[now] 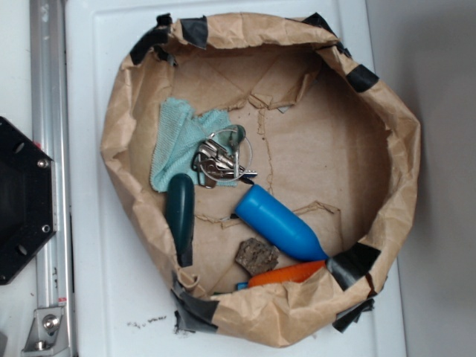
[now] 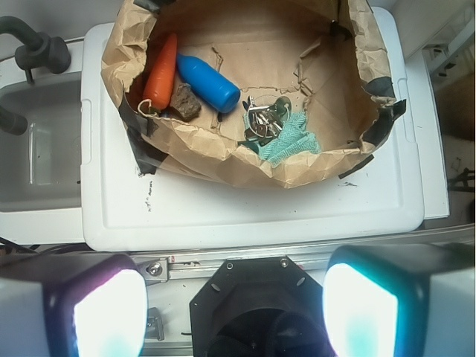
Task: Grab the blue cloth.
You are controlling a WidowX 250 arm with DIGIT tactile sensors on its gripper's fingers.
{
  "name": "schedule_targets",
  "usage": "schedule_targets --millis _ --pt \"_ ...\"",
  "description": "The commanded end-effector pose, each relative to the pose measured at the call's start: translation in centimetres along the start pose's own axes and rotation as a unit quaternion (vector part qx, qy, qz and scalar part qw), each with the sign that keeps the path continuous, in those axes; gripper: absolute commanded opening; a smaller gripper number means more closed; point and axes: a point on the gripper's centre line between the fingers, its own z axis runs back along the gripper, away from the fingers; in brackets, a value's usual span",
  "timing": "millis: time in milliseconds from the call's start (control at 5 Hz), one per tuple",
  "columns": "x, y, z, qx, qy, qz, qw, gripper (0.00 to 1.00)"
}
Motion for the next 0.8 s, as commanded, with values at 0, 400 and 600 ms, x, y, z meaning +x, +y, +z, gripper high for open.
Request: schedule_targets --millis 0,400,600 --pt "0.0 0.0 0.0 0.0 0.0 0.0 1.0 1.0" --pt "9.4 3.9 -7.1 0.058 0.014 -0.03 0.998 1.0" --pt "12.6 4.2 -11.4 0.074 0.037 -0.1 0.992 1.0"
